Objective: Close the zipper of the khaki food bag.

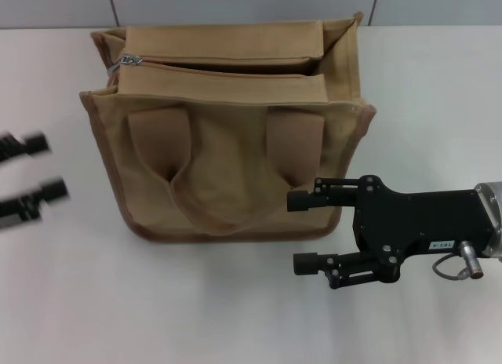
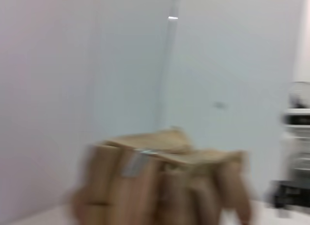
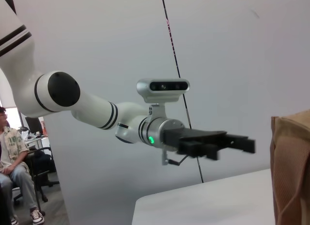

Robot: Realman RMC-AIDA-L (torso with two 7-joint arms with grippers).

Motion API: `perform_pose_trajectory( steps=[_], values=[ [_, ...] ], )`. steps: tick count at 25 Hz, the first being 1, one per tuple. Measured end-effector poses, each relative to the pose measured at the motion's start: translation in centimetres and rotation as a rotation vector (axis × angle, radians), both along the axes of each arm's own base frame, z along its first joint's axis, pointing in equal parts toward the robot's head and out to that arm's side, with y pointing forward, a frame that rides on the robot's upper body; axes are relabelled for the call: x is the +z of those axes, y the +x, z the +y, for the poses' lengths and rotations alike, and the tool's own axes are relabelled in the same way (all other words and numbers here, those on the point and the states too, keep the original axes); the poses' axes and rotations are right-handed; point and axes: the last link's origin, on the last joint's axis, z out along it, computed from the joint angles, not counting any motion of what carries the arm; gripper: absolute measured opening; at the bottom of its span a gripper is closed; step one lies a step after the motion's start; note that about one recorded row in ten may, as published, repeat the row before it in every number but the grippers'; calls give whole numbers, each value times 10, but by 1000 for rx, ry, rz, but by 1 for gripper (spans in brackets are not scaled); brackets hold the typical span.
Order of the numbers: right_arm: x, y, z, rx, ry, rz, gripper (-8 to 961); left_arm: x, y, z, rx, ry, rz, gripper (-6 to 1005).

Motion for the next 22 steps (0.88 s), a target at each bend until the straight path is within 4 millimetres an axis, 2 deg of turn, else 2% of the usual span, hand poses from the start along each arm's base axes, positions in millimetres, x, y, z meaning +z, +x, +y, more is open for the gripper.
perform_pose_trajectory(
  steps=[3,7,16,22],
  values=[
    [1,-1,1,4,3,-2,775,13,-11,17,81,109,55,740],
    [1,-1,2,7,6,-3,774,14,-13,29,102,134,95,733],
    [2,1,1,-2,12,2,774,4,-1,44,69,115,105,715],
    [2,1,1,1,19,3,774,-17,16,64,36,115,111,704]
  ],
)
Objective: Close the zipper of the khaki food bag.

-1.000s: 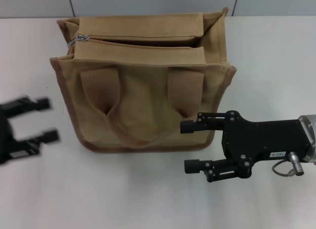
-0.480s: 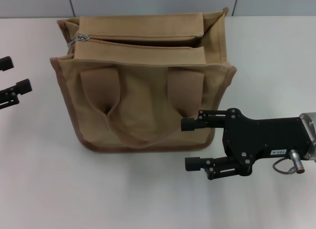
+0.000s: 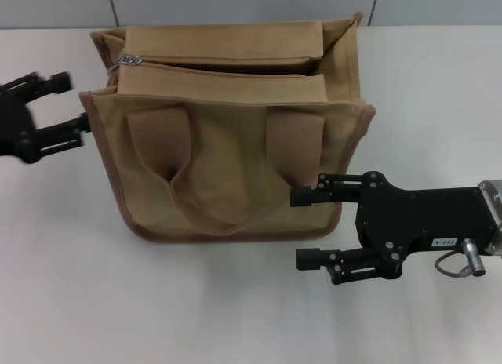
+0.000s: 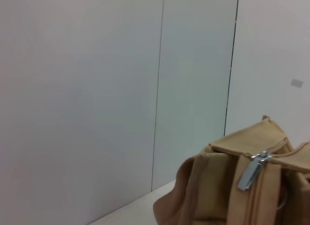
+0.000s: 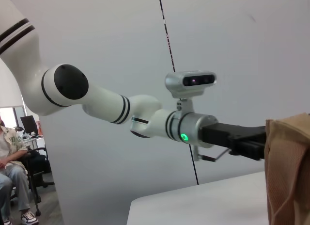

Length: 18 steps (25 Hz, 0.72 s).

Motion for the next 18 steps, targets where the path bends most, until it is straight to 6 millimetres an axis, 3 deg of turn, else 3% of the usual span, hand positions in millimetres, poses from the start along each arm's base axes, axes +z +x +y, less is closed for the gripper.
perform_pose_trajectory(
  steps=[8,18],
  values=[
    [0,0,-1,0,0,1,774,-27,25,21,-54,-34,23,688],
    [-1,1,-1,-3,1,1,774,-21,25,27,-39,2,13,634]
  ],
)
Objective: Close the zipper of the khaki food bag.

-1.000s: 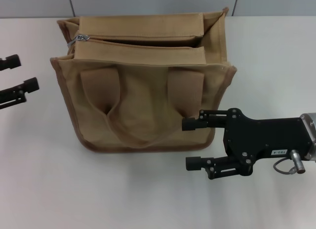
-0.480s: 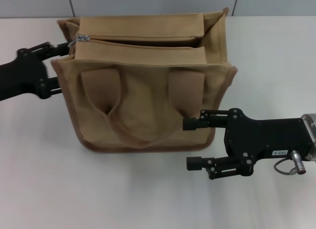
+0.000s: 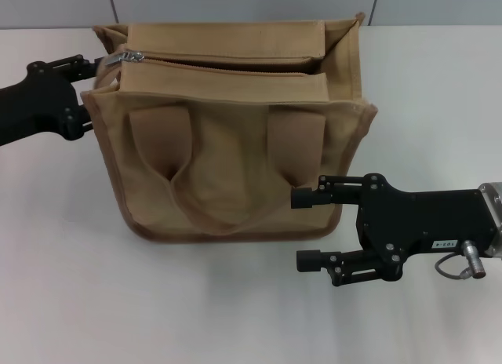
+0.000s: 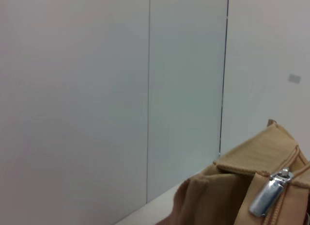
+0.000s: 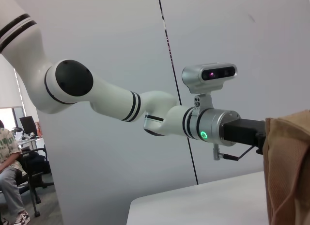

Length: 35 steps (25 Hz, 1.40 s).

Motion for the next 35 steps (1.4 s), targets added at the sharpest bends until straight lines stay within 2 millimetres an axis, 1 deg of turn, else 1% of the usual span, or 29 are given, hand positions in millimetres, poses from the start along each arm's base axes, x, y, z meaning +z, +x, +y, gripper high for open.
perform_pose_trajectory(
  steps=[10,16,21,24,29,35],
  values=[
    [0,0,0,5,6,1,766,-1,0,-3,-8,-1,-8,440],
    [2,-1,1,4,13,9,756,1,2,-7,-28,-10,-29,210],
    [14,-8,0,19,13,93,747,9,14,-15,-107,-17,-101,24],
    [20,-13,3,10,7,133,742,11,23,-15,-151,-23,-131,8],
    [22,-21,10,4,-12,141,733,5,37,-7,-185,-32,-142,-1],
    [23,-24,13,-8,-10,151,723,5,37,-3,-173,-18,-140,-1]
  ],
)
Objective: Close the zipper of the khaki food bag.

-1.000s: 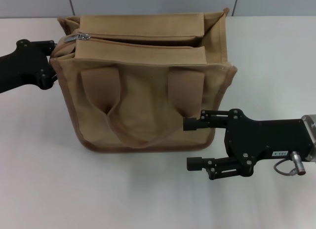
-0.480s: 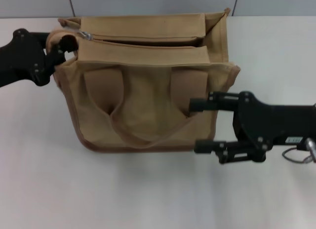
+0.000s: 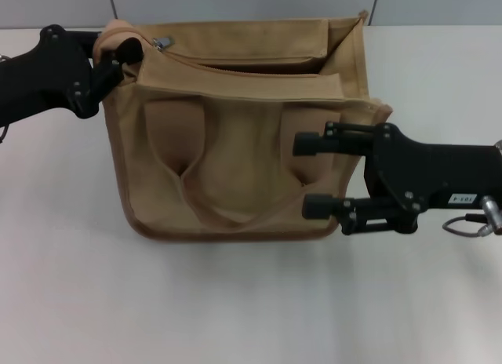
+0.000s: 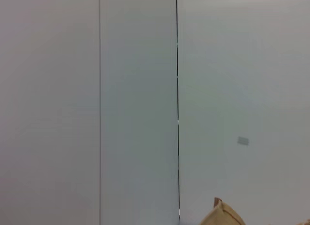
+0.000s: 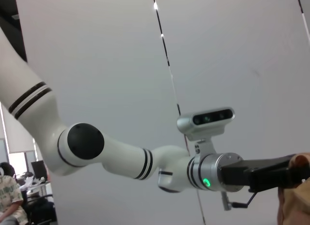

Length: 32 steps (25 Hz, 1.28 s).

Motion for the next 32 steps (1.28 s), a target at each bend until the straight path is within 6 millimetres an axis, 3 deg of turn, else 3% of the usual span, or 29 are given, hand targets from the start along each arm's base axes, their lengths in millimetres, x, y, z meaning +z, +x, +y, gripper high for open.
perform_pose_trajectory(
  steps=[7,14,19,22,23,26,32],
  values=[
    [12,-10,14,-63,-24,40,711,1,-3,-1,10,9,-2,-2],
    [36,-41,52,-97,8,-51,698,1,-6,-6,12,5,-7,-2],
    [49,-78,72,85,142,-185,690,1,-7,-7,12,3,-8,-2],
    [52,-108,81,224,244,-271,684,1,-7,-7,12,2,-8,-1],
    [52,-108,81,224,244,-271,683,1,-7,-7,12,2,-8,-1],
    [53,-133,95,312,373,-357,677,0,-7,-8,12,3,-10,-1],
    [43,-151,108,405,459,-497,667,0,-7,-8,17,2,-14,-1]
  ],
)
